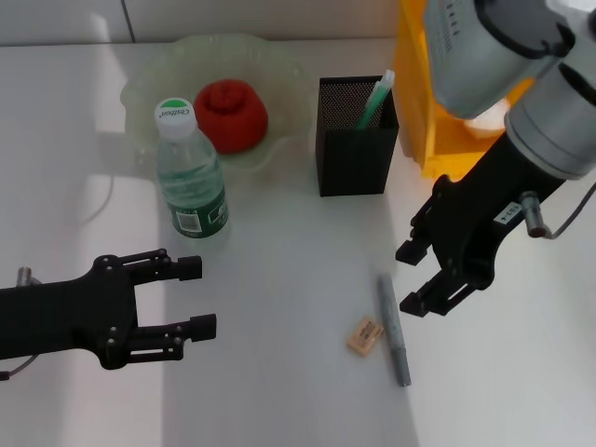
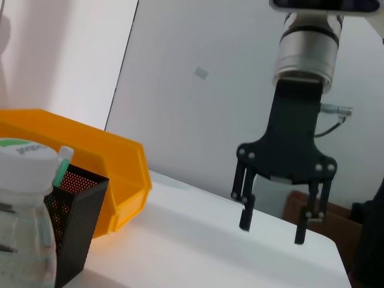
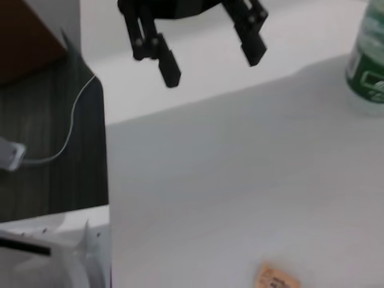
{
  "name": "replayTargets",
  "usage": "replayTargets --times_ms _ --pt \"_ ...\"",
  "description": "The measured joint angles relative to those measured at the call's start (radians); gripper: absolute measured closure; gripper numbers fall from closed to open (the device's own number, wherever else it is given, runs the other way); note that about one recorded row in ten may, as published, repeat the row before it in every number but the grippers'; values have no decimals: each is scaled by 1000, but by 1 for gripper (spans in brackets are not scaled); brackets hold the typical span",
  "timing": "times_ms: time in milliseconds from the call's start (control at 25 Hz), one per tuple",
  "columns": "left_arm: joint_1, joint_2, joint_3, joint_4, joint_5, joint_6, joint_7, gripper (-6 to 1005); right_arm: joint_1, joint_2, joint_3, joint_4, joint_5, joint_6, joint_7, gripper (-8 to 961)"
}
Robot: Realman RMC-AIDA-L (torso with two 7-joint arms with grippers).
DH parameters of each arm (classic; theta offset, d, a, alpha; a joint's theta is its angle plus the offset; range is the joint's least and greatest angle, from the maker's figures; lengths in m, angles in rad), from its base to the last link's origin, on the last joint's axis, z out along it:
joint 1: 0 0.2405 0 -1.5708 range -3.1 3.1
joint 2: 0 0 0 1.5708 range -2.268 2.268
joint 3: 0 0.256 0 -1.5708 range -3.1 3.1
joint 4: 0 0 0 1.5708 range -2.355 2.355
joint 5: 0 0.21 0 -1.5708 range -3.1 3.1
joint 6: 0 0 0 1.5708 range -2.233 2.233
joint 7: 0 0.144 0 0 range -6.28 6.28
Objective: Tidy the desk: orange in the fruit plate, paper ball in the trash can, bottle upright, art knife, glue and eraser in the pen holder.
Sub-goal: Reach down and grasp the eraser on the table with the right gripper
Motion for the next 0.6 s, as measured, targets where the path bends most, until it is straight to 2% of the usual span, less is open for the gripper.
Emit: replayTargets --times_ms 280,400,440,600 --pt "0 -1 0 0 0 1 0 219 57 4 -64 162 -3 83 -19 374" --pt "0 -3 1 0 0 1 0 219 74 6 -145 236 -17 142 -20 374" --pt "0 -3 2 0 0 0 0 219 74 6 -145 236 -17 142 -20 374" --pt "0 -4 5 0 0 -3 0 219 70 8 -250 246 -27 194 -16 375"
